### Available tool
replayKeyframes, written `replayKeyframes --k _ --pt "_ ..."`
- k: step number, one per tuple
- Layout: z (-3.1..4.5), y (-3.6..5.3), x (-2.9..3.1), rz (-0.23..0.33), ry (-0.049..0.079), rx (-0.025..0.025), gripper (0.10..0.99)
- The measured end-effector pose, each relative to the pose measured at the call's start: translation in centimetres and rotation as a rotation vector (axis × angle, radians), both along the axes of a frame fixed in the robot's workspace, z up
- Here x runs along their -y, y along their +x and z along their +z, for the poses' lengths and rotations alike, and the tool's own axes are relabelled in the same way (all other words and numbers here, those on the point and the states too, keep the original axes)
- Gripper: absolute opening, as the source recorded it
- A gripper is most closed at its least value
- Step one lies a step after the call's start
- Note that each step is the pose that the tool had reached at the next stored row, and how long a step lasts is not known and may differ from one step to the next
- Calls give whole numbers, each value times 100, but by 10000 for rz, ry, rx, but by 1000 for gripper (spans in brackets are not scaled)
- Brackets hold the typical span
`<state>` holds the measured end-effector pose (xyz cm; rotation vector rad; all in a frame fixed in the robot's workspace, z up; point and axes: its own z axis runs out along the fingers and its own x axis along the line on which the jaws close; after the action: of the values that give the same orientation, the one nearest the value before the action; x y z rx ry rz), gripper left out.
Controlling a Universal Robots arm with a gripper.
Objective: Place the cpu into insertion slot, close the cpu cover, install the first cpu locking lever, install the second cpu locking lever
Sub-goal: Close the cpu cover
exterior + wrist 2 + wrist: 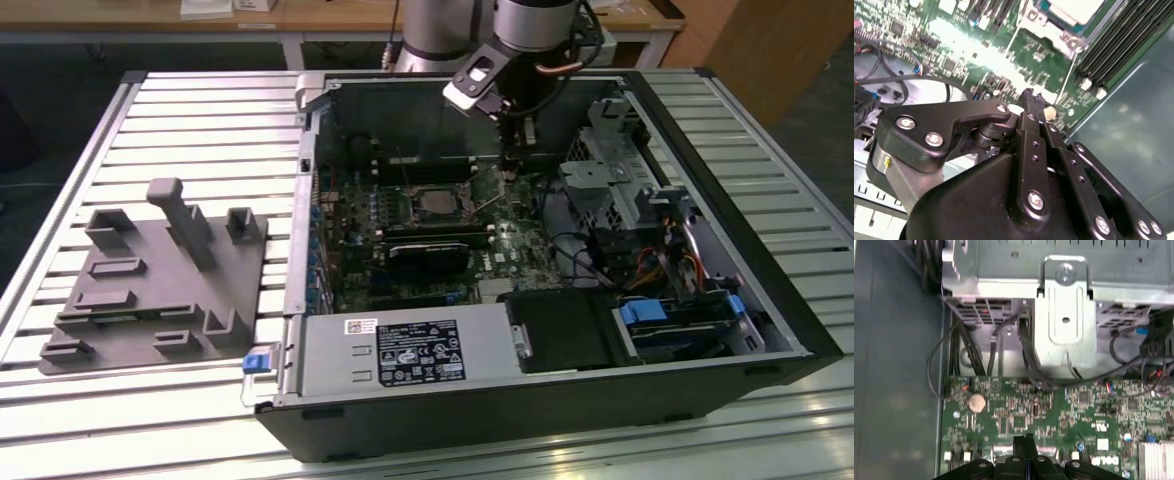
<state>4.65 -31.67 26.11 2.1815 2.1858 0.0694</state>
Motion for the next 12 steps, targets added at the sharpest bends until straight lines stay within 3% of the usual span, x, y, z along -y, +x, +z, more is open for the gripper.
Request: replayKeyframes --k 4,12 --pt "-11 93 0 0 2 -47 106" --pt "-137 181 0 1 1 -98 106"
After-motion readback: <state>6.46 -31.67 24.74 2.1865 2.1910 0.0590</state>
